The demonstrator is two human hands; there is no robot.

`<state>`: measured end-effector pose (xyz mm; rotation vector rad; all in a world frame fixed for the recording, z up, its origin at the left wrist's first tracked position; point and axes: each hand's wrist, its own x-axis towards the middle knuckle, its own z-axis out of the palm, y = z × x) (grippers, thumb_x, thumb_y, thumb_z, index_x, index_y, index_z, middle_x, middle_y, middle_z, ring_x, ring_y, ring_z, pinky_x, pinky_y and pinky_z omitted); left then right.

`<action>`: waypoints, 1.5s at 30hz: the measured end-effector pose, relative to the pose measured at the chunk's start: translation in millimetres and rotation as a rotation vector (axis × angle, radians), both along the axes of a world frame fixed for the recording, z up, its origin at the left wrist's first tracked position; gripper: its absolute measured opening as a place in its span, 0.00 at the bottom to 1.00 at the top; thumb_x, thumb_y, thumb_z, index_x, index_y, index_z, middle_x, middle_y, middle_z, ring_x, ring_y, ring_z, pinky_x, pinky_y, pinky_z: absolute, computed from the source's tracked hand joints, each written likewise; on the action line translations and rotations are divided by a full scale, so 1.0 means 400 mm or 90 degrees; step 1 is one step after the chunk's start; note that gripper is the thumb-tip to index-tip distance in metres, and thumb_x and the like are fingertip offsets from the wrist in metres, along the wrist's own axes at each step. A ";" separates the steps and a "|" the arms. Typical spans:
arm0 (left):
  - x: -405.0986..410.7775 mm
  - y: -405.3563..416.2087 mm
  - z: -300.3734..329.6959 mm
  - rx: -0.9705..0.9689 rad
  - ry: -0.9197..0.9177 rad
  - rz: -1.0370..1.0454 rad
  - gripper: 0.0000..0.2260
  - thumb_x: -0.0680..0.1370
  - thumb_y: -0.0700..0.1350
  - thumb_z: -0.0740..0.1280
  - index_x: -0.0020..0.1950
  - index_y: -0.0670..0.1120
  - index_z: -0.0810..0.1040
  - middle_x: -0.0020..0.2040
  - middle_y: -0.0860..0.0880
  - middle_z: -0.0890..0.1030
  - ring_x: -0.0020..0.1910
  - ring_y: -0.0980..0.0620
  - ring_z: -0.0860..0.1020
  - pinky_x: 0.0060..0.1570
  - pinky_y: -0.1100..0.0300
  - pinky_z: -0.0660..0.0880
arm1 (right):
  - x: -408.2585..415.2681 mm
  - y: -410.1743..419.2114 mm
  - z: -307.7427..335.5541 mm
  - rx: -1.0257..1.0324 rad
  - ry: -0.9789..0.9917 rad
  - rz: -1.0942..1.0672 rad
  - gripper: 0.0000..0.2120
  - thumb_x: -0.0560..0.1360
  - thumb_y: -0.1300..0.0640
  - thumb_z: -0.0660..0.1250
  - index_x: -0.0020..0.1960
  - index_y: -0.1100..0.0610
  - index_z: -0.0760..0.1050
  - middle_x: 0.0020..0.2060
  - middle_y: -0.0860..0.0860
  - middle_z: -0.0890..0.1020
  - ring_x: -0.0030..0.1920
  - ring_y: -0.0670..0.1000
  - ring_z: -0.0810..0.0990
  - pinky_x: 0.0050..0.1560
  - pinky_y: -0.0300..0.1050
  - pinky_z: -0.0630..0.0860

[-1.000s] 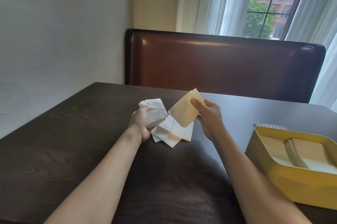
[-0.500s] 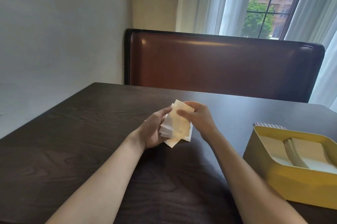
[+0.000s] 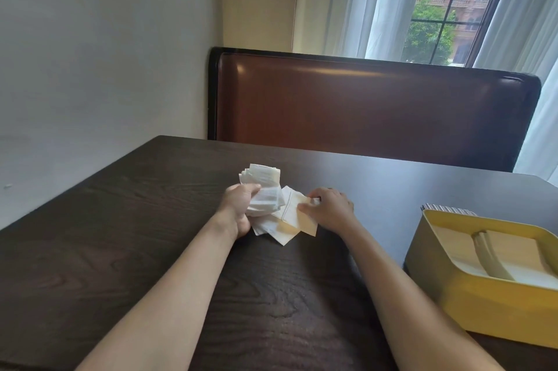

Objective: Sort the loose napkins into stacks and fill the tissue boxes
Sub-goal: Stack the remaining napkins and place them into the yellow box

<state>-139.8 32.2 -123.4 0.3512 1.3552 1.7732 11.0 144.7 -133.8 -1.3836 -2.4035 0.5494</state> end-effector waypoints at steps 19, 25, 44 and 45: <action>0.038 -0.024 0.029 0.033 -0.043 -0.189 0.29 0.84 0.60 0.52 0.60 0.38 0.80 0.52 0.37 0.84 0.46 0.42 0.83 0.48 0.52 0.78 | 0.036 -0.080 0.127 -0.465 0.808 0.217 0.12 0.77 0.65 0.66 0.57 0.53 0.79 0.41 0.51 0.81 0.38 0.46 0.79 0.36 0.38 0.78; 0.058 -0.027 0.033 0.054 -0.012 -0.314 0.30 0.84 0.61 0.51 0.57 0.38 0.81 0.48 0.41 0.85 0.44 0.45 0.84 0.47 0.52 0.80 | 0.004 -0.064 0.075 -0.161 0.548 0.107 0.14 0.72 0.62 0.75 0.57 0.54 0.81 0.41 0.46 0.81 0.41 0.45 0.79 0.36 0.31 0.73; 0.008 -0.003 0.005 0.024 -0.029 0.015 0.09 0.81 0.36 0.63 0.59 0.36 0.78 0.49 0.38 0.81 0.42 0.42 0.81 0.39 0.49 0.81 | 0.019 -0.009 0.016 -0.079 0.356 -0.012 0.06 0.72 0.57 0.75 0.42 0.53 0.78 0.40 0.45 0.79 0.44 0.48 0.78 0.40 0.39 0.74; 0.008 -0.003 0.005 0.022 -0.016 0.016 0.10 0.81 0.36 0.63 0.61 0.36 0.77 0.51 0.37 0.81 0.43 0.41 0.82 0.43 0.48 0.81 | 0.019 -0.009 0.019 -0.090 0.399 -0.016 0.06 0.72 0.57 0.75 0.43 0.53 0.79 0.41 0.46 0.80 0.45 0.49 0.79 0.42 0.41 0.76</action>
